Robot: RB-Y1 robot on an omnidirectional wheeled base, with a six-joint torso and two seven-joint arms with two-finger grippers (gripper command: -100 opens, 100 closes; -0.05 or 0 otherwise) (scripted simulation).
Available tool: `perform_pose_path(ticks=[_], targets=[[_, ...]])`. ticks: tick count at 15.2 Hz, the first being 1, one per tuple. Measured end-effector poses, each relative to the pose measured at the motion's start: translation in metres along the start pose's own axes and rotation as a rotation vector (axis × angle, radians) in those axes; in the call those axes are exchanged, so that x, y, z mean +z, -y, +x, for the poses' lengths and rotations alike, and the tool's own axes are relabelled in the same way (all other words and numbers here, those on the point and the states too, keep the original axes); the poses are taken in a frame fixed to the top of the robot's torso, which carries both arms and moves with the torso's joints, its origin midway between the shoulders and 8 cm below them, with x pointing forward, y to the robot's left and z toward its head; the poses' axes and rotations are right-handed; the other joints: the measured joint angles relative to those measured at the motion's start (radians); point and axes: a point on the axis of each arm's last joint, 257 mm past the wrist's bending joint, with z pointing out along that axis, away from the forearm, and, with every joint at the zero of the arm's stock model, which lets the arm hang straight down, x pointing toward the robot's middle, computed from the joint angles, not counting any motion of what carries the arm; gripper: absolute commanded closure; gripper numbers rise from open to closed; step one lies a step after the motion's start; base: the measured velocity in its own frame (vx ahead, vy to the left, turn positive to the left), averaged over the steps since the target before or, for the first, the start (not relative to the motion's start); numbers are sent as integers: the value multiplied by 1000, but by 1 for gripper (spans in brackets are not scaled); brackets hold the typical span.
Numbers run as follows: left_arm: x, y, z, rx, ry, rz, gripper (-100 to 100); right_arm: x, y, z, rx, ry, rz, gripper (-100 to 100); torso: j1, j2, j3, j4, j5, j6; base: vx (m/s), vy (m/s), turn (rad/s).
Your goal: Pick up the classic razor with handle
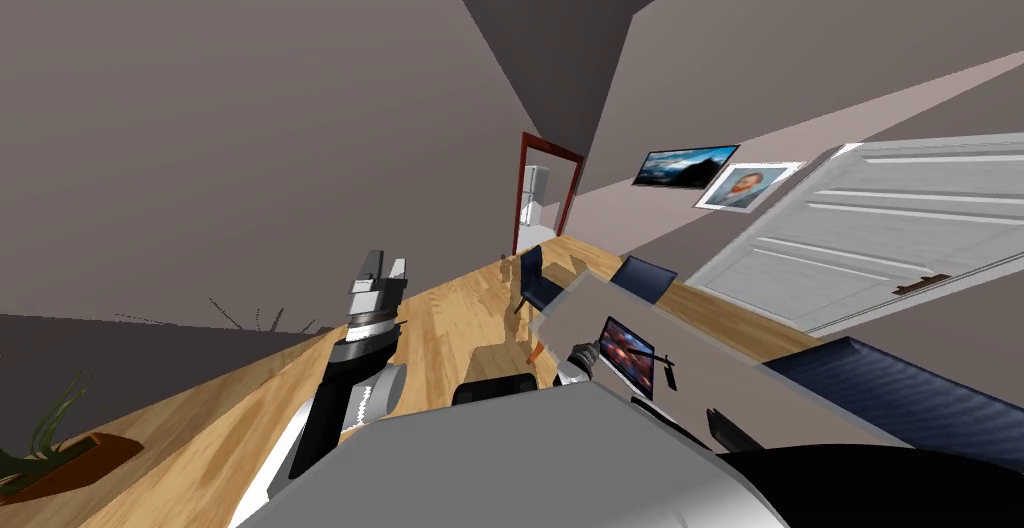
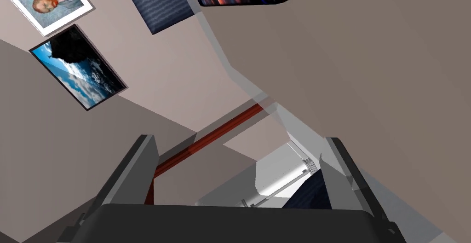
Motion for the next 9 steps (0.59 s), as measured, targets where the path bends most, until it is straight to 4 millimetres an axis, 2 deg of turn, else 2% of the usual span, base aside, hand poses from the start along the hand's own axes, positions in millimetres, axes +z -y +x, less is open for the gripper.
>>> perform_pose_path(ticks=[9], targets=[[0,0,0,0,0,0,0,7,23,17,143,-28,73,-100,0,-1,0,0,0,0,-57,-39,90]])
